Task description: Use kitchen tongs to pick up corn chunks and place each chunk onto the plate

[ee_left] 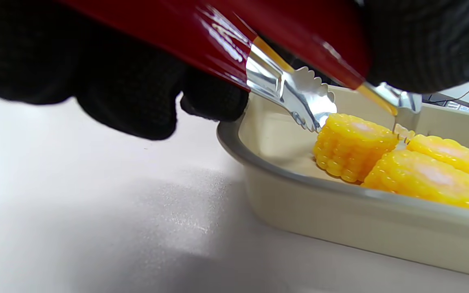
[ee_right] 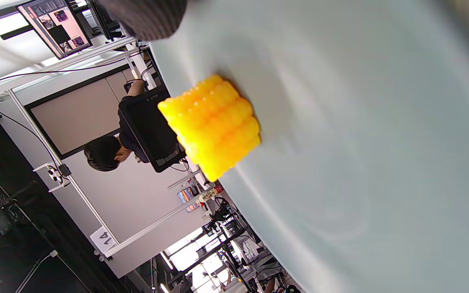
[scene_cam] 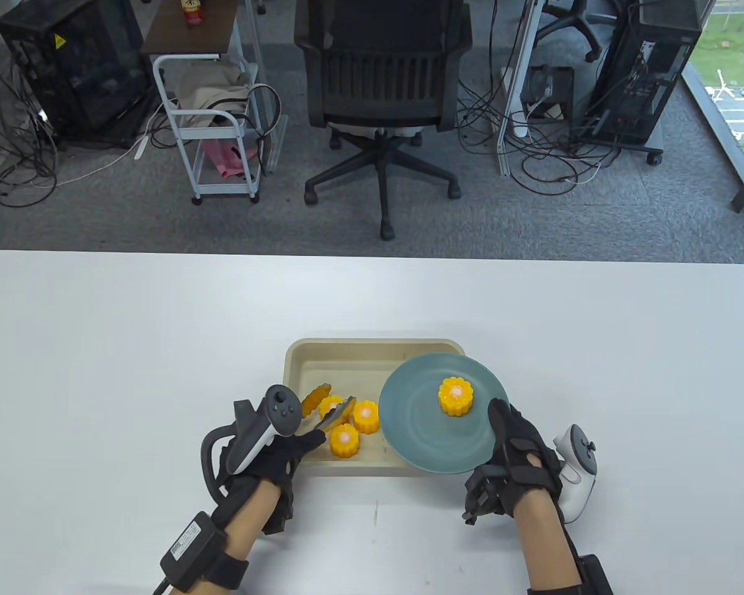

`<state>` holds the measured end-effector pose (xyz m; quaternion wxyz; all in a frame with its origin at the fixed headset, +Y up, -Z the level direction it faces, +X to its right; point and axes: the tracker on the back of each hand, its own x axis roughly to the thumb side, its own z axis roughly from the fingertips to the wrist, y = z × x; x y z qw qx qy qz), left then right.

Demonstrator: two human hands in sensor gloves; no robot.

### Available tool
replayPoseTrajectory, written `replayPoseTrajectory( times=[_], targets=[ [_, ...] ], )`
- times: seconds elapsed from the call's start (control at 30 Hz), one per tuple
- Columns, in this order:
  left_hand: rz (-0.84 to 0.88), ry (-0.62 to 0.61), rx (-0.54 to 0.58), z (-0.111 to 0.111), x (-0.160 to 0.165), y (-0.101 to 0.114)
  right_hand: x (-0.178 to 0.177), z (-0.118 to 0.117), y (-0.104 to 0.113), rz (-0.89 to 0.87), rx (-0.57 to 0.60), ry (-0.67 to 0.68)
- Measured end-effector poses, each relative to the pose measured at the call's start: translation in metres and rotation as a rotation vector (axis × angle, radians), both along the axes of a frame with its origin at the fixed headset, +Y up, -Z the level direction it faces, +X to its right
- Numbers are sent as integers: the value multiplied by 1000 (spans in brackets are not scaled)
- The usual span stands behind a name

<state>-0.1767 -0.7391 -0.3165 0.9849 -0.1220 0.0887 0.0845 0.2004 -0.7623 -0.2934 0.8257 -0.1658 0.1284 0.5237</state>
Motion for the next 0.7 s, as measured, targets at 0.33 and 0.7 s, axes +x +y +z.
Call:
replayPoseTrajectory(
  times=[0.33, 0.7],
  targets=[
    [44, 18, 39, -7, -10, -1, -1, 0, 0, 1, -5, 8],
    [185, 38, 199, 2, -22, 39, 0, -1, -1, -7, -5, 3]
  ],
)
